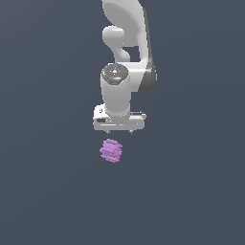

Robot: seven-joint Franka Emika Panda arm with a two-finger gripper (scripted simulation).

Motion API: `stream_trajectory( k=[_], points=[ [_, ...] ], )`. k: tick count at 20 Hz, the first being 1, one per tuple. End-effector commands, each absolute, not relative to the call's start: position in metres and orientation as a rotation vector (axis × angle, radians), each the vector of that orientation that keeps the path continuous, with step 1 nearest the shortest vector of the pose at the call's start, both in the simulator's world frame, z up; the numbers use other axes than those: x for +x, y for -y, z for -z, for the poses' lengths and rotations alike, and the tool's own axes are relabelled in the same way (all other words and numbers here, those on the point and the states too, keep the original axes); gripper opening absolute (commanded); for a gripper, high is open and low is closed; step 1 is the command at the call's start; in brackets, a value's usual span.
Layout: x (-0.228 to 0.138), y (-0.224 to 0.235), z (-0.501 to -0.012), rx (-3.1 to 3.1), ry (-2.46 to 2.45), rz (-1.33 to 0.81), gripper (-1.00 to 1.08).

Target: Pick up the object and move it to a goal position.

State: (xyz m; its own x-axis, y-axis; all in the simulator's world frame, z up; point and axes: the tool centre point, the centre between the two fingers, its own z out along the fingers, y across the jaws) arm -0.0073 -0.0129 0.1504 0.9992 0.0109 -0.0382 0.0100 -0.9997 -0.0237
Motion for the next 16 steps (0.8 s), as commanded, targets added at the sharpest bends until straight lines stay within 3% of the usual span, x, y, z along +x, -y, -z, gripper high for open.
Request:
stream_trajectory(
  k=[1,16],
  points=[
    [-0.006,0.014,-0.15,-3.117,0.083,-0.058,1.0],
    [0.01,0.025,-0.148,-3.05,0.673,-0.04,1.0]
  ],
)
